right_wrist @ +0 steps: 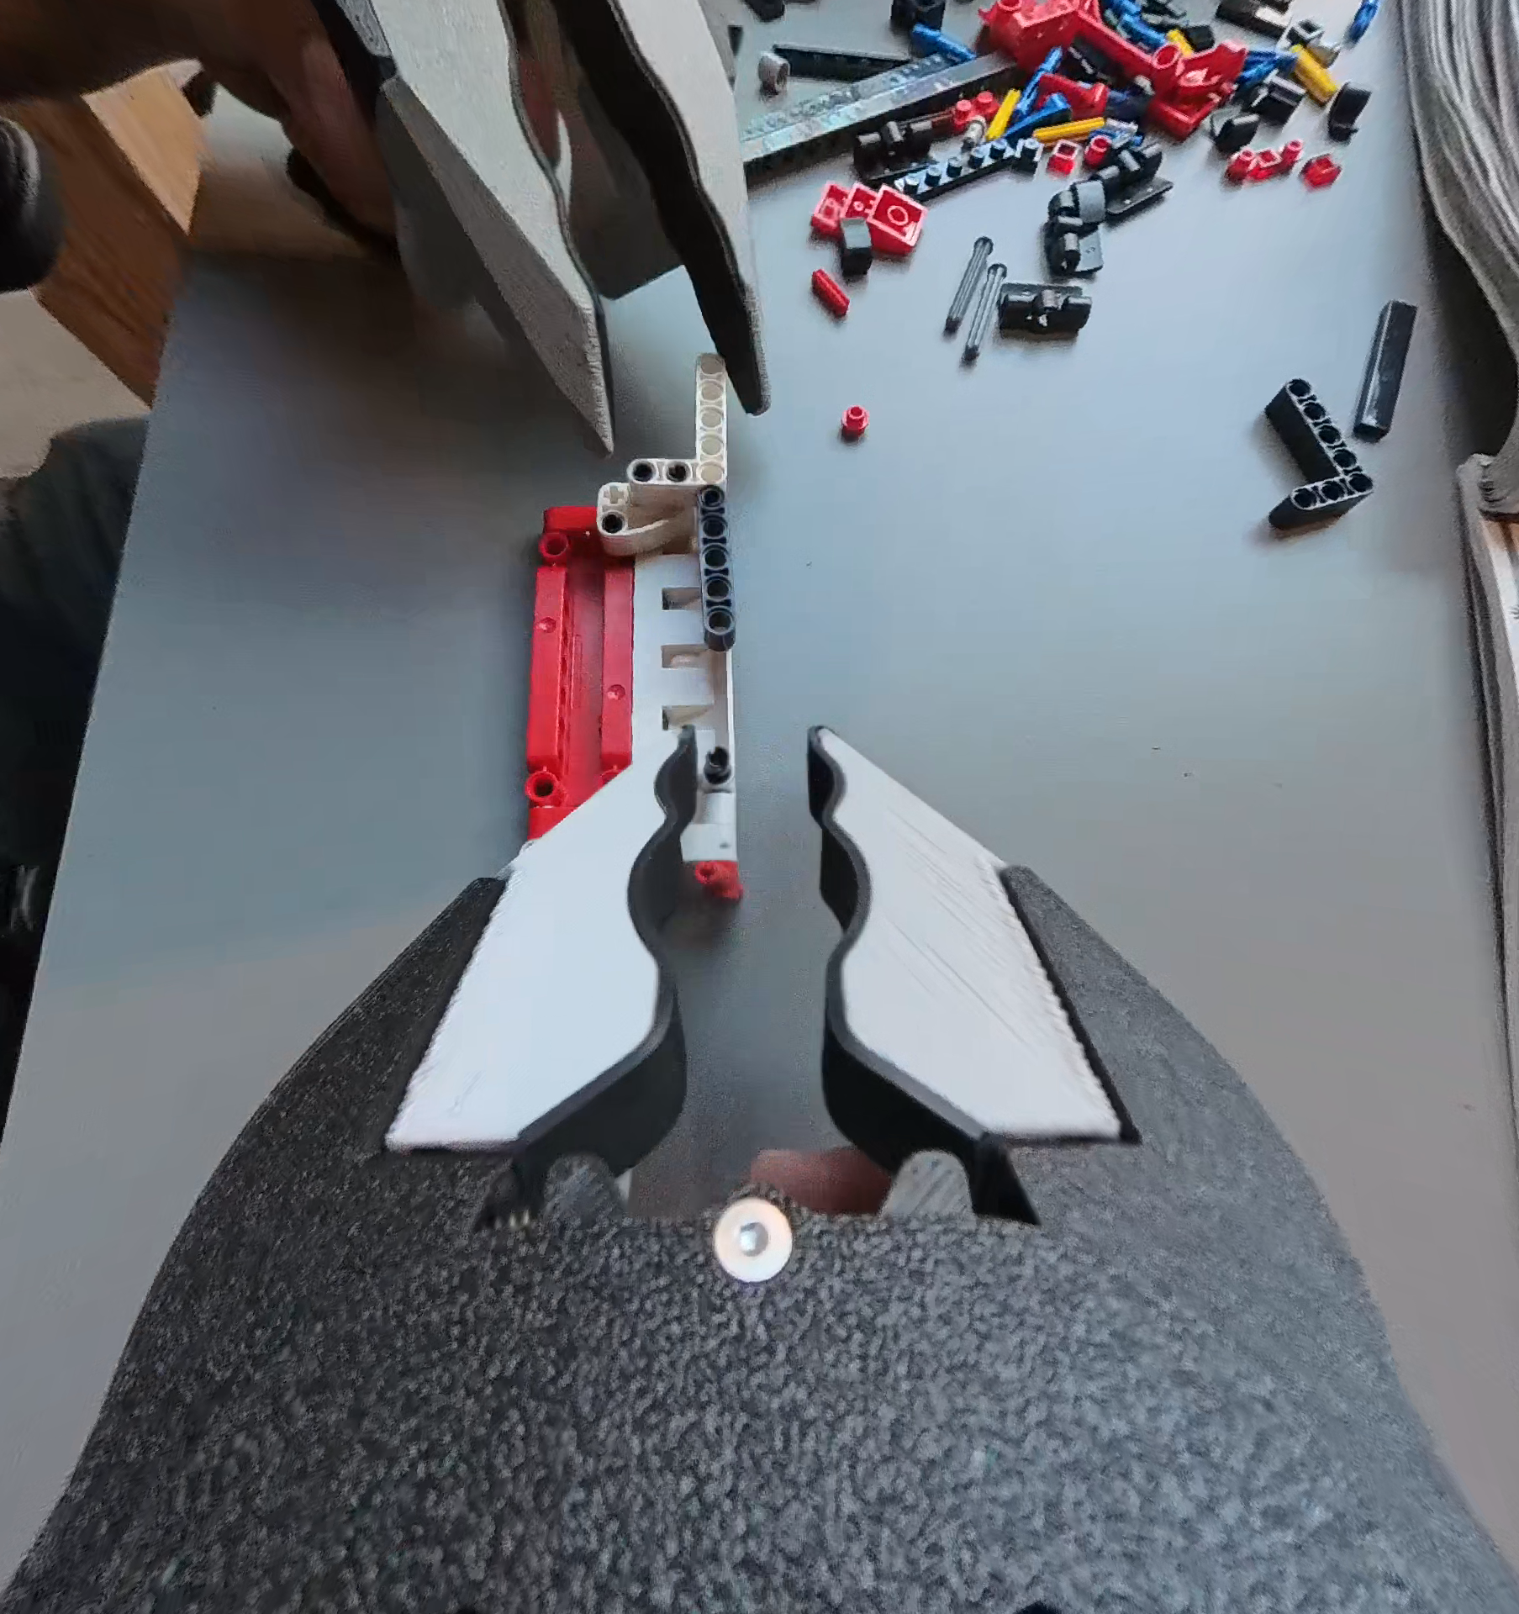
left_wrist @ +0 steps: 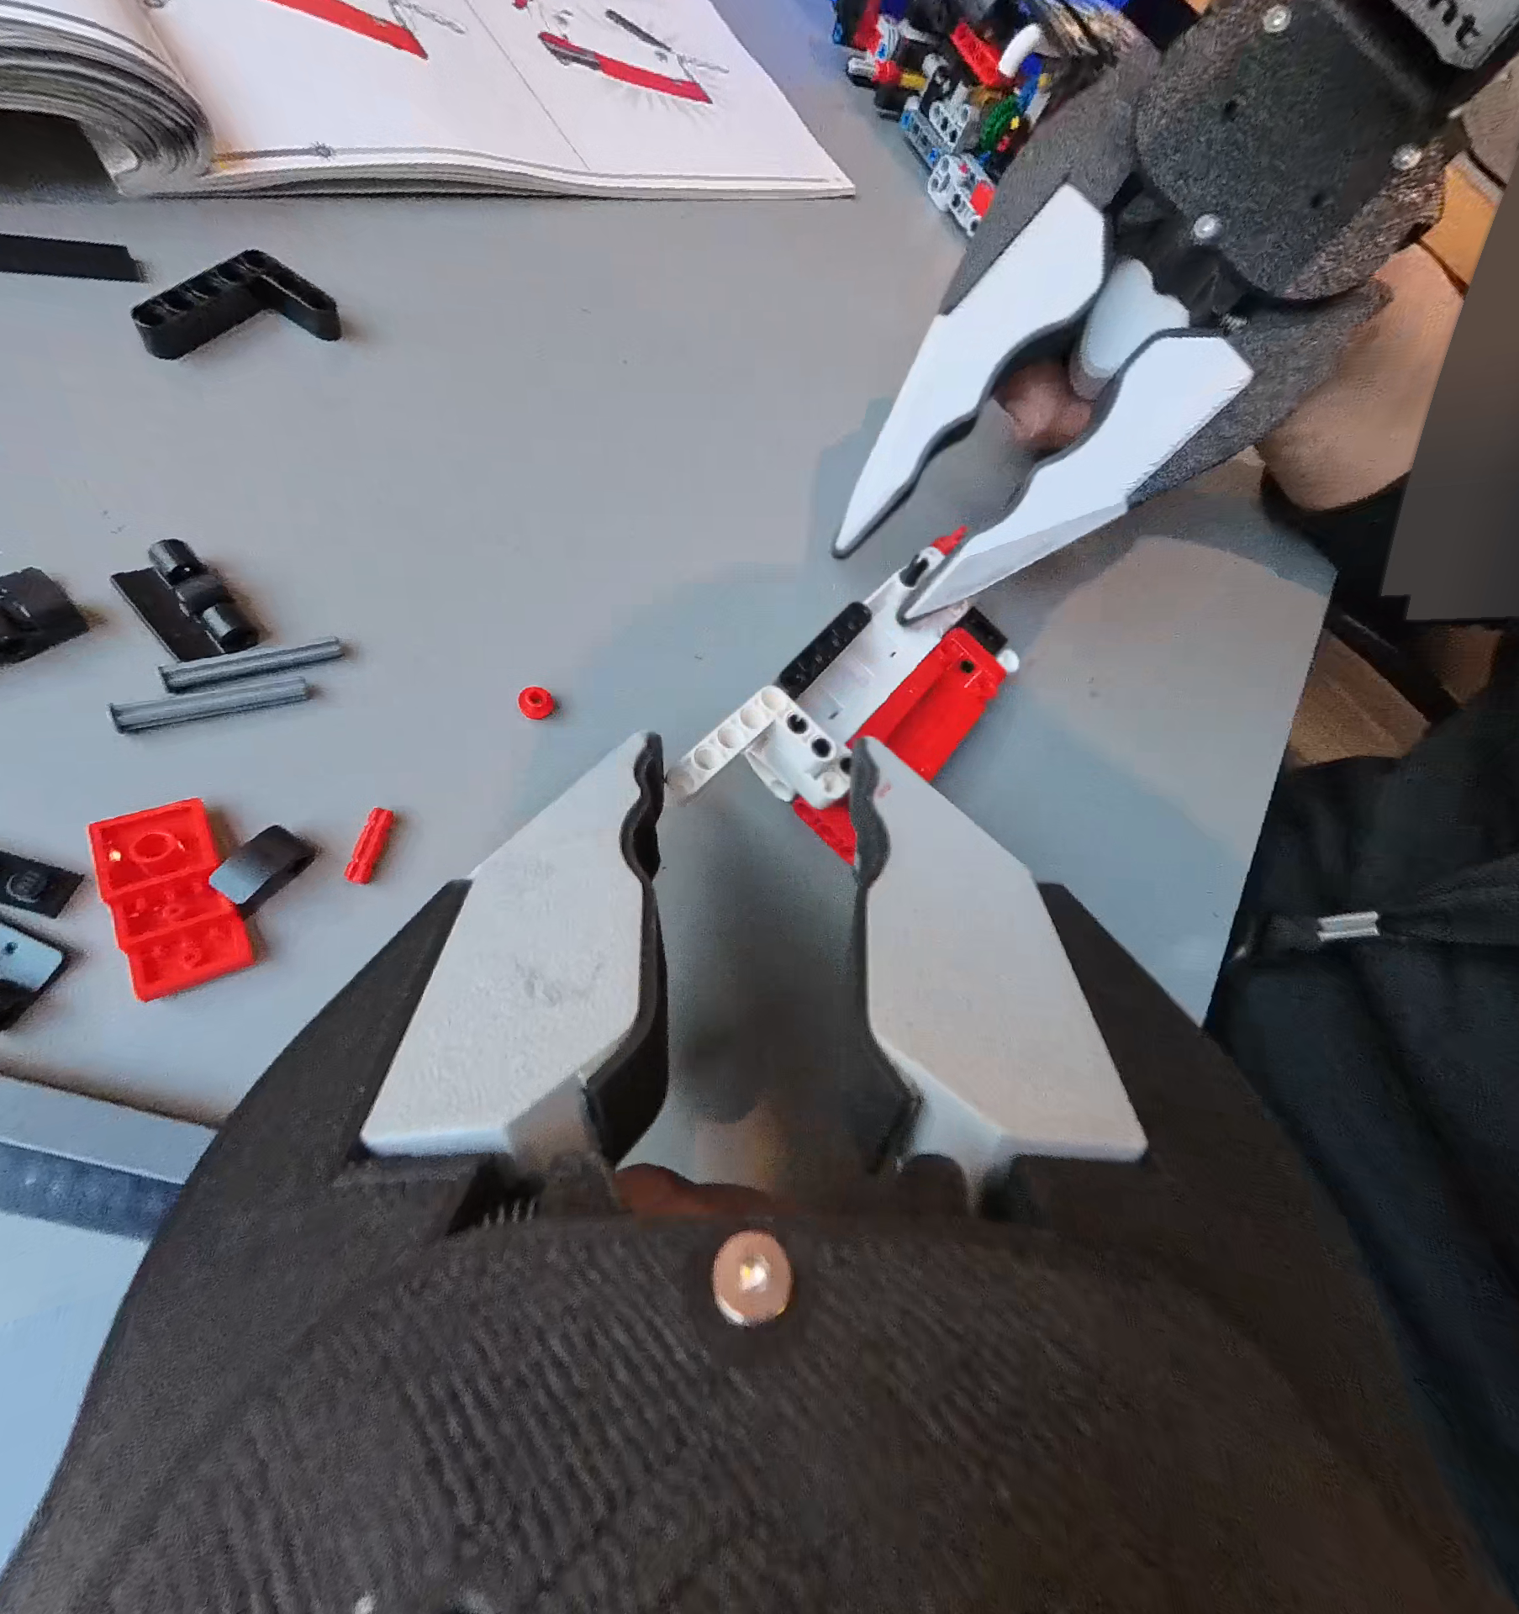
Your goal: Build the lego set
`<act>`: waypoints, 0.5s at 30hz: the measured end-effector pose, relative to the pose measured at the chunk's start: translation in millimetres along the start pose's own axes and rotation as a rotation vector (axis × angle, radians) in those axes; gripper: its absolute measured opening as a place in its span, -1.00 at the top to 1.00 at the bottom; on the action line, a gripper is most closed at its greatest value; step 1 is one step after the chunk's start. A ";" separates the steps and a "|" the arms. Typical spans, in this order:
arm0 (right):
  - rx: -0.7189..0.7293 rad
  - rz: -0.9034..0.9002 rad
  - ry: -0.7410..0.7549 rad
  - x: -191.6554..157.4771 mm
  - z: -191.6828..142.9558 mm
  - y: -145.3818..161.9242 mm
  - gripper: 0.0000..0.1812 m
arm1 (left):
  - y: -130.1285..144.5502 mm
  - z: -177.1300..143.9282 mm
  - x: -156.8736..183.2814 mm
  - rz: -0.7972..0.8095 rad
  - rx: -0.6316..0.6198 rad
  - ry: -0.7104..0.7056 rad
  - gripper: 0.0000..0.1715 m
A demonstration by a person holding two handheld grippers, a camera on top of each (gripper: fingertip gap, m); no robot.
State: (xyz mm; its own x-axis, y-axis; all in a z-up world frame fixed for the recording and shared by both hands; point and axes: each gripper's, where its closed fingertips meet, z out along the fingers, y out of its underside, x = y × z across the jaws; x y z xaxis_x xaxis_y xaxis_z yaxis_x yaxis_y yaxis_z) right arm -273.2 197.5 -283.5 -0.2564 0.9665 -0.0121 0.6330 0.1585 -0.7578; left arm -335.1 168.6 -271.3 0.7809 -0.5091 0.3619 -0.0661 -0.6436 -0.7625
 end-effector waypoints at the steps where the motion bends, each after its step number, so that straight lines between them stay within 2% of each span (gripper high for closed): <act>1: 0.012 0.002 0.007 1.8 -1.4 -0.8 0.70 | 0.7 0.4 -0.1 0.003 -0.005 -0.004 0.51; 4: 0.047 0.043 0.004 1.9 -6.8 -4.1 0.56 | -0.6 -1.4 1.9 0.020 0.010 -0.001 0.46; 8: 0.147 0.073 0.021 -4.5 -17.4 -13.9 0.51 | -8.2 -11.2 18.8 0.089 0.089 0.084 0.47; 10: 0.199 0.084 0.064 -4.5 -21.3 -16.3 0.51 | -11.3 -14.9 19.3 0.109 0.120 0.072 0.47; 13: 0.273 0.049 0.172 -2.8 -32.6 -22.7 0.49 | -4.3 -12.5 14.4 0.161 0.068 0.017 0.42; 15: 0.298 0.048 0.152 -7.3 -35.5 -24.5 0.50 | -1.8 -10.3 14.9 0.184 0.047 0.010 0.42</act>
State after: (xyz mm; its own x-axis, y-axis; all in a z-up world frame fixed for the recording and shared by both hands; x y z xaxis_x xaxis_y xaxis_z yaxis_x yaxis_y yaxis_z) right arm -261.0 193.7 -241.7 -0.1052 0.9941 0.0282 0.3946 0.0678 -0.9164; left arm -329.7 156.2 -259.1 0.7523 -0.6214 0.2188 -0.1779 -0.5114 -0.8407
